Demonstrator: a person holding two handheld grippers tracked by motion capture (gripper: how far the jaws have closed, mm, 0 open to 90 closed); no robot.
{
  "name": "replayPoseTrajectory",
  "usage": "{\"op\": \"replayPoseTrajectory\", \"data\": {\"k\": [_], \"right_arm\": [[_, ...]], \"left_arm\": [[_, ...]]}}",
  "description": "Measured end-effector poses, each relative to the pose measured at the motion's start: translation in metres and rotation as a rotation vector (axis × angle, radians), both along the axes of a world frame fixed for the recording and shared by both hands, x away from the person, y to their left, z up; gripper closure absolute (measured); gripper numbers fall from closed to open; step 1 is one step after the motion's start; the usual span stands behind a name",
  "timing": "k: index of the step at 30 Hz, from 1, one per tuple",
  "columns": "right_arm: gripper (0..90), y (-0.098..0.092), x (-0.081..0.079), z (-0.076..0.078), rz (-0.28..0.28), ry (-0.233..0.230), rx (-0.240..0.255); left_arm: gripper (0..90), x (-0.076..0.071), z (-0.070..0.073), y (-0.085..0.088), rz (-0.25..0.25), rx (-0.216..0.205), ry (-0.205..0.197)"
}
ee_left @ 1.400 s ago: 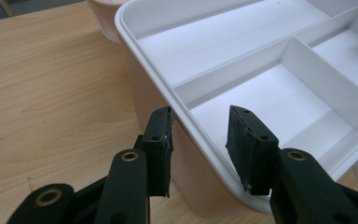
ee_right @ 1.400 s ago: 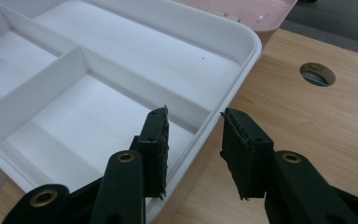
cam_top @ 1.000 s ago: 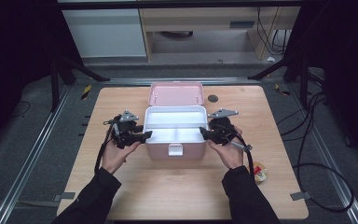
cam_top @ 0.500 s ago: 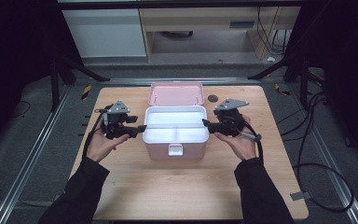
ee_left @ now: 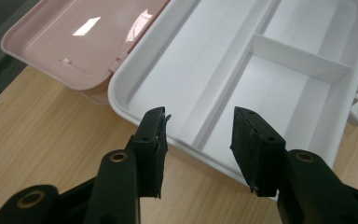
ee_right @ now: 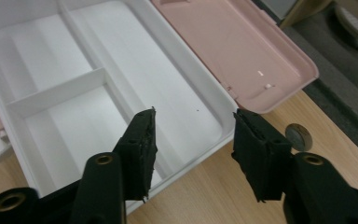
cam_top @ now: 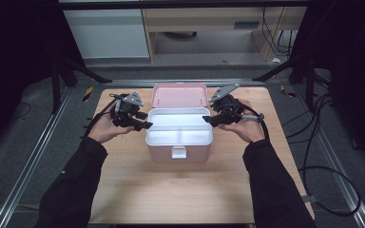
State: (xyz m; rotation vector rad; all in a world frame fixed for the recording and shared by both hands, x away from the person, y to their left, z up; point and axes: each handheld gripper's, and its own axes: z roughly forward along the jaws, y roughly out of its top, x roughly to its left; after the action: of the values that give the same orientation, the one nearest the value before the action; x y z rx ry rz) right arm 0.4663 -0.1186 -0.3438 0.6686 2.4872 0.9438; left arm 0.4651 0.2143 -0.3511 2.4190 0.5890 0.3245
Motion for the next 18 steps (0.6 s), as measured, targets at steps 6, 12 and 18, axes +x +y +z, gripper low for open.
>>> {"op": "replayPoseTrajectory", "data": {"k": [6,12,18], "right_arm": [[59.0,0.011,0.015,-0.006,0.132,0.060,-0.027],[67.9,0.016,0.021,-0.015,0.194,0.117,-0.086],[76.0,0.022,0.024,-0.023,0.248,0.168,-0.169]], "left_arm": [[57.7,0.009,0.001,-0.015,-0.074,0.068,0.006],[63.0,0.017,-0.004,-0.024,-0.139,0.136,0.023],[66.8,0.024,-0.016,-0.024,-0.181,0.167,0.068]]}}
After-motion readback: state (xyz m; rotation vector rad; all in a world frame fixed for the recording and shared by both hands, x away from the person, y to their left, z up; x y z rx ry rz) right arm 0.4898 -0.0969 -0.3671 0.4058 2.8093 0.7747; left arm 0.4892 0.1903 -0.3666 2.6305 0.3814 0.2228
